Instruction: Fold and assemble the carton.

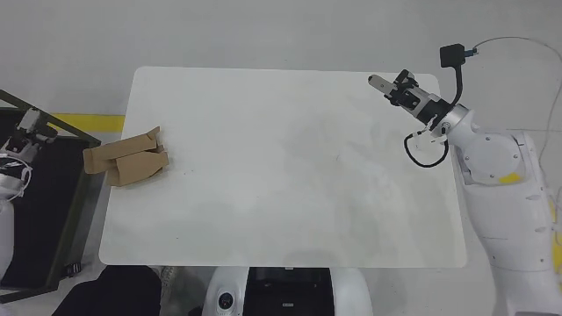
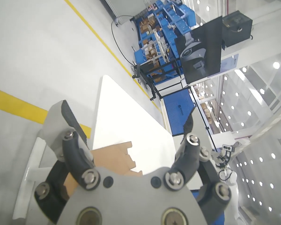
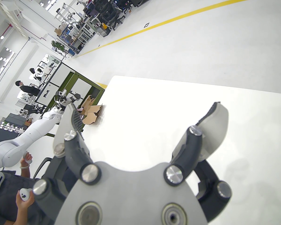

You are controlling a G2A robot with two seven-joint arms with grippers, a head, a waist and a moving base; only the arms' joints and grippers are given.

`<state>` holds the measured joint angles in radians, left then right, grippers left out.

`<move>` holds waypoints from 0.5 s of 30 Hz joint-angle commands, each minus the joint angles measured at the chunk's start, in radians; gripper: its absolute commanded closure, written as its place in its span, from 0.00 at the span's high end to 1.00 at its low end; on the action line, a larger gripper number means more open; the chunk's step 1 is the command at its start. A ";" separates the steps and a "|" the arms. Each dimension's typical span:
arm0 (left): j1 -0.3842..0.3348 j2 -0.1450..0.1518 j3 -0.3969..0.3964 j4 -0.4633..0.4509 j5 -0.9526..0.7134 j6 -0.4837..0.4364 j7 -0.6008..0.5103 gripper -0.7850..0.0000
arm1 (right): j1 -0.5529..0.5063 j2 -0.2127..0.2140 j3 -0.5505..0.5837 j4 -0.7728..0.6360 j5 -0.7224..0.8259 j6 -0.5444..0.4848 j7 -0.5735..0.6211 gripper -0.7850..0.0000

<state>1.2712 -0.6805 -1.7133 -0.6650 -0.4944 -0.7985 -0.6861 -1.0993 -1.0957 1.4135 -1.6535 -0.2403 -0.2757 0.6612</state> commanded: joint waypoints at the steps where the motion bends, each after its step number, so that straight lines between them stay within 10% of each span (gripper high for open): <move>1: -0.006 0.001 -0.006 0.031 0.024 0.010 0.030 1.00 | 0.000 0.000 0.000 0.000 0.000 0.000 0.000 1.00; 15: -0.092 -0.024 0.080 0.211 0.200 0.087 0.039 1.00 | 0.000 0.000 0.000 0.000 0.000 0.000 0.000 1.00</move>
<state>1.1859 -0.6997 -1.6443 -0.4641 -0.3047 -0.7068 -0.6461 -1.0993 -1.0957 1.4135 -1.6535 -0.2403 -0.2757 0.6612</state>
